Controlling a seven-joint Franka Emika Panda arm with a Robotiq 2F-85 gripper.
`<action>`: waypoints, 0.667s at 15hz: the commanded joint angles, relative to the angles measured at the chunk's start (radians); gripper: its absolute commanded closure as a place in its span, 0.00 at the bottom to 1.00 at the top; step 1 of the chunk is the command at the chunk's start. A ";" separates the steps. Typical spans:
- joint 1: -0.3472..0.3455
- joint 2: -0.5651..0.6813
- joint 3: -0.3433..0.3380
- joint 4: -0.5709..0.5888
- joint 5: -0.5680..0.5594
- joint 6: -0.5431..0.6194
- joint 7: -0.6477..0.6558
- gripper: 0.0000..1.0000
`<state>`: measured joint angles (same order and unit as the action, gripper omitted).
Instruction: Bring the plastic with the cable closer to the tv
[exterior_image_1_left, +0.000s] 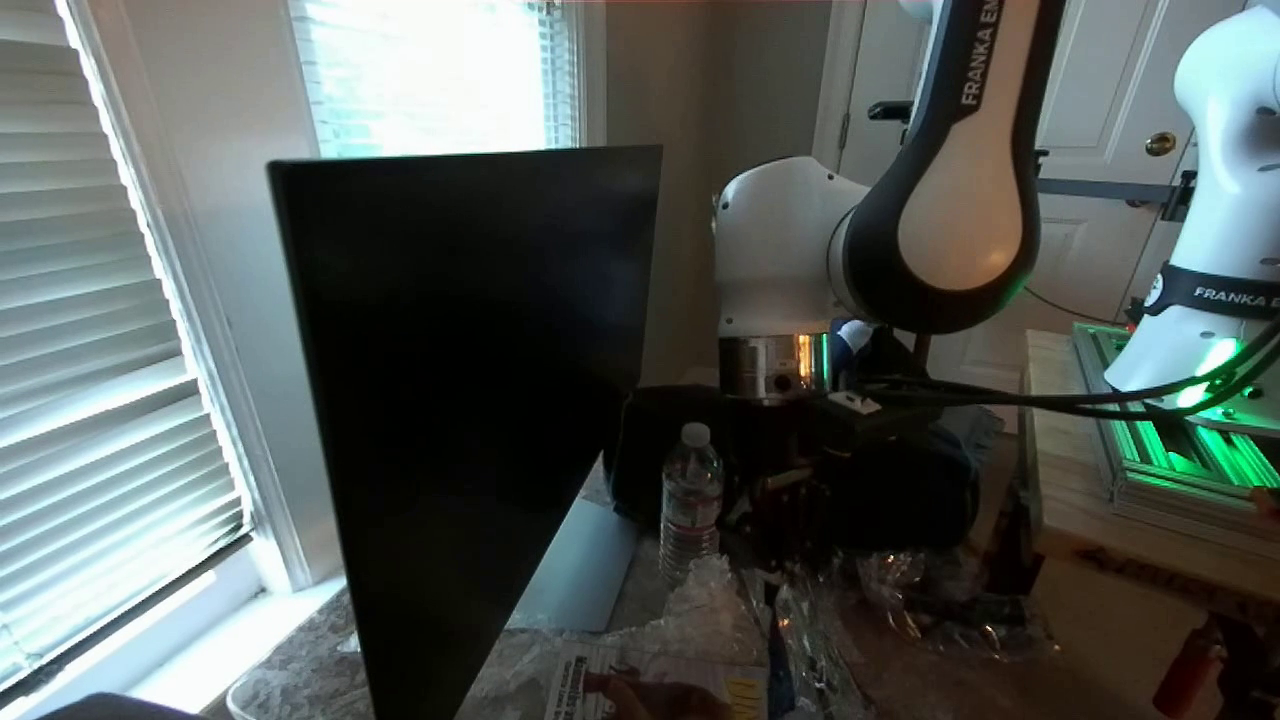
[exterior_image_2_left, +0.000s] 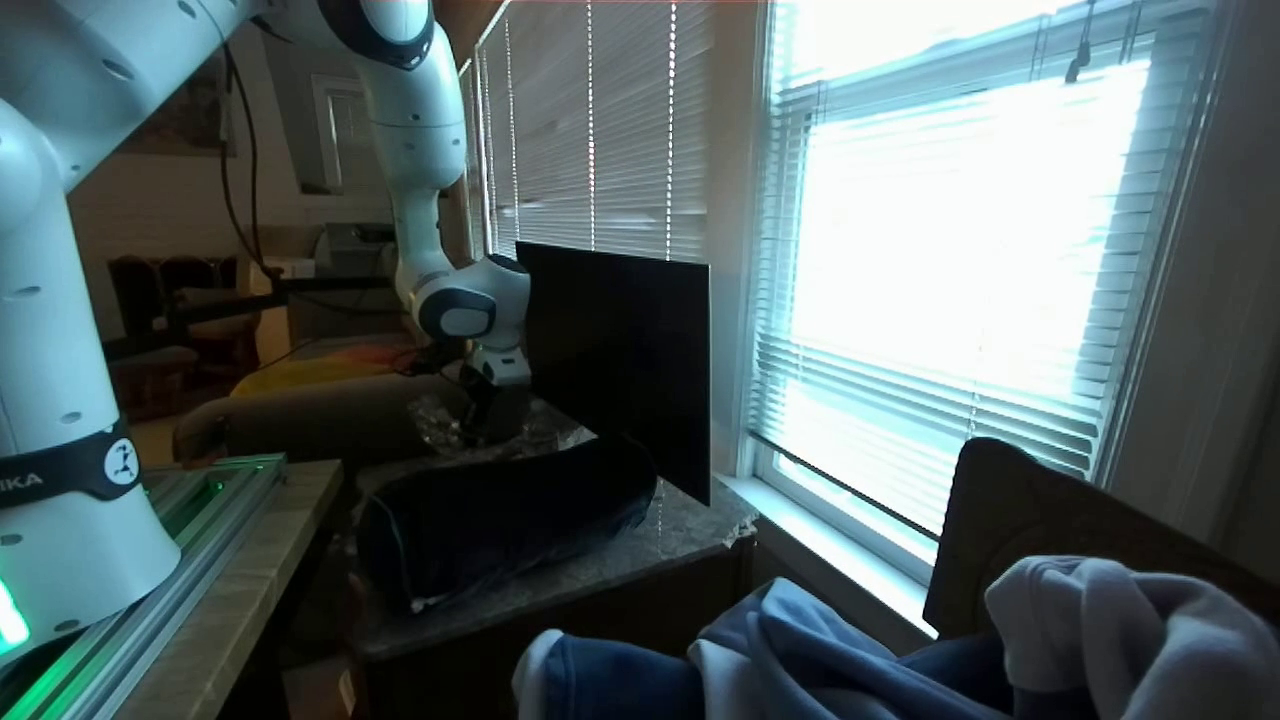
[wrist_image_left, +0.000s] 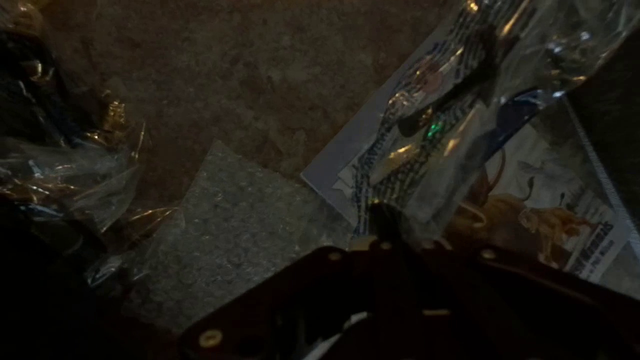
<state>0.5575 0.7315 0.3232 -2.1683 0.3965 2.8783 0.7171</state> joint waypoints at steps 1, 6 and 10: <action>-0.018 0.034 0.017 -0.014 0.063 0.057 0.055 1.00; -0.036 0.097 0.034 0.007 0.093 0.071 0.125 1.00; -0.005 0.117 0.014 0.008 0.089 0.085 0.208 1.00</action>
<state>0.5353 0.8279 0.3347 -2.1689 0.4566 2.9334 0.8694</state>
